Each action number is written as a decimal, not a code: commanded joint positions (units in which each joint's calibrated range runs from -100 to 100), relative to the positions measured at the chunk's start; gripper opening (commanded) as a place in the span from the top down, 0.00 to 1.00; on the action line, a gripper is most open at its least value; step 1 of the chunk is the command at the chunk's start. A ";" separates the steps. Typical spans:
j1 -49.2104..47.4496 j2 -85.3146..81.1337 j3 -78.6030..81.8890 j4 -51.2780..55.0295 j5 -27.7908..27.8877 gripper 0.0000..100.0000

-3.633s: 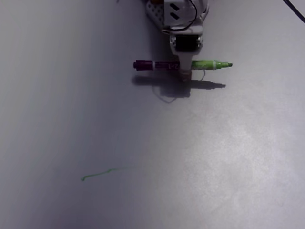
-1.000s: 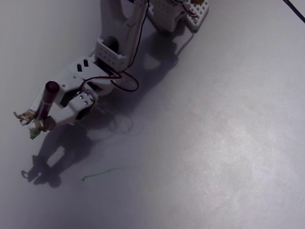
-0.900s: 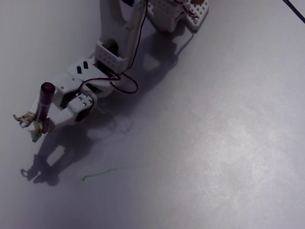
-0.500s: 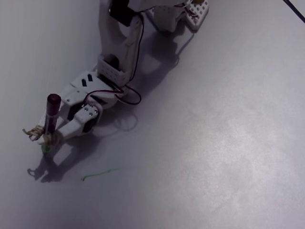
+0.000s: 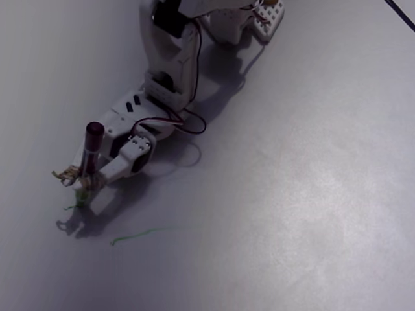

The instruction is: Draw the capital letter X with the green marker.

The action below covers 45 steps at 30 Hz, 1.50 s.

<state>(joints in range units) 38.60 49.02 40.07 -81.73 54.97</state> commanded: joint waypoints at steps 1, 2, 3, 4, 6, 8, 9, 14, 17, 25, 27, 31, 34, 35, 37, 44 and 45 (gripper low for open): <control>-2.28 -5.10 5.15 -1.76 -0.34 1.00; -2.95 -6.30 7.57 -2.49 -0.29 1.00; -3.42 -7.57 10.18 -3.06 -0.24 1.00; -3.71 -8.69 12.24 -3.55 -0.15 1.00; -4.09 -10.20 13.50 -3.55 -0.34 1.00; -3.99 -10.60 12.42 -3.39 -0.34 1.00; -3.71 -10.60 11.34 -3.23 -0.20 1.00; -1.14 -10.68 2.18 -1.02 0.44 1.00; -1.71 -12.44 -4.91 7.72 -2.34 1.00; -8.18 -9.49 -9.49 10.26 -5.37 1.00; -8.85 -9.33 -7.16 8.95 -4.69 1.00; -7.99 -9.57 -1.41 7.72 -3.81 1.00; -6.66 -9.73 1.47 7.07 -3.32 1.00; -6.28 -9.81 2.09 6.58 -3.03 1.00; -5.52 -9.89 2.63 6.74 -3.03 1.00; -2.76 -9.97 -1.68 8.87 -3.08 1.00; -2.47 -10.05 -1.77 9.03 -3.08 1.00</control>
<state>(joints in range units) 34.90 40.38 40.33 -73.11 51.75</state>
